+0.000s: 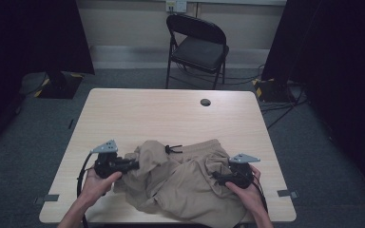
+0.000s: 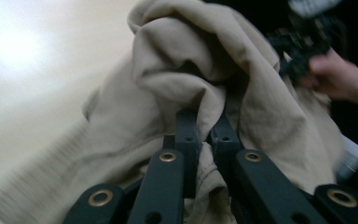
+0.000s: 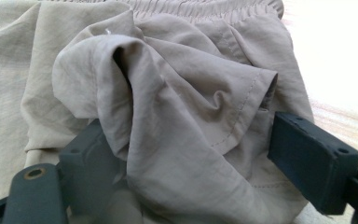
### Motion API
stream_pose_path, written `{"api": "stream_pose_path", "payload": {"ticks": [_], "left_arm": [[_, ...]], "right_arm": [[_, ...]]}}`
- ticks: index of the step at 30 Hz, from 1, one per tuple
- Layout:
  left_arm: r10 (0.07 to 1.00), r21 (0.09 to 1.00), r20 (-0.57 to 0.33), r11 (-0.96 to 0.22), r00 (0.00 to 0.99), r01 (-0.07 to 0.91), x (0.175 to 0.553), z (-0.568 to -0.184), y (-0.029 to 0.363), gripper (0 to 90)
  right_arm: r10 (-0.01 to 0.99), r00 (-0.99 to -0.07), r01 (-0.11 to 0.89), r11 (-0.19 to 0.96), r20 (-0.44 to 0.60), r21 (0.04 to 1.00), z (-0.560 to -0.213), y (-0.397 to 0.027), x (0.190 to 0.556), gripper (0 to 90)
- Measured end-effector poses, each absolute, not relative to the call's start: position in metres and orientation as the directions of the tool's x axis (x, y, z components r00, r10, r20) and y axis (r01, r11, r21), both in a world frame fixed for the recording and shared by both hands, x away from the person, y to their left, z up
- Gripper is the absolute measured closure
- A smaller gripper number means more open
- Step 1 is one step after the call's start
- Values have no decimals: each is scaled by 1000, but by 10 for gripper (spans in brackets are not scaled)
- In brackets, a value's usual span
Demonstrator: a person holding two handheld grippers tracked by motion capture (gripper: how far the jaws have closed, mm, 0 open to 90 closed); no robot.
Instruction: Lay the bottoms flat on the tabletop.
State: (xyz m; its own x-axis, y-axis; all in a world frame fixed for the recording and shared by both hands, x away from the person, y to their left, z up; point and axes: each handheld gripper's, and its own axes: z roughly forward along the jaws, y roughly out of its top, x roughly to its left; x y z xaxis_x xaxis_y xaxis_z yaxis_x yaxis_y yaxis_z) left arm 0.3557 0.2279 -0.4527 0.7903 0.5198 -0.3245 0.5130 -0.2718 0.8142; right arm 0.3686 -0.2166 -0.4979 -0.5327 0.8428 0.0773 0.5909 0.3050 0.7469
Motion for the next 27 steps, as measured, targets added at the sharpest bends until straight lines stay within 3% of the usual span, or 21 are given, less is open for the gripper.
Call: {"api": "stream_pose_path", "payload": {"ticks": [4, 8, 9, 13, 18, 27], "left_arm": [[523, 752, -315, -372, 792, 545, 342, -480, 227, 846], [545, 729, -328, -373, 772, 574, 343, -492, 230, 843], [565, 722, -295, -396, 770, 567, 345, -494, 229, 840], [577, 720, -328, -360, 748, 593, 356, -500, 236, 839], [654, 743, -286, -311, 701, 593, 371, -500, 245, 834], [656, 753, -341, -238, 673, 614, 365, -486, 259, 700]], "right_arm": [[843, -533, 590, 305, 76, 747, -498, -217, 369, 172], [844, -532, 591, 307, 75, 746, -498, -216, 368, 172], [843, -533, 590, 308, 74, 746, -498, -216, 369, 172], [842, -535, 591, 312, 72, 744, -498, -216, 369, 174], [853, -517, 607, 313, 64, 731, -496, -216, 365, 175], [839, -539, 606, 326, 73, 725, -485, -220, 354, 196]]}}
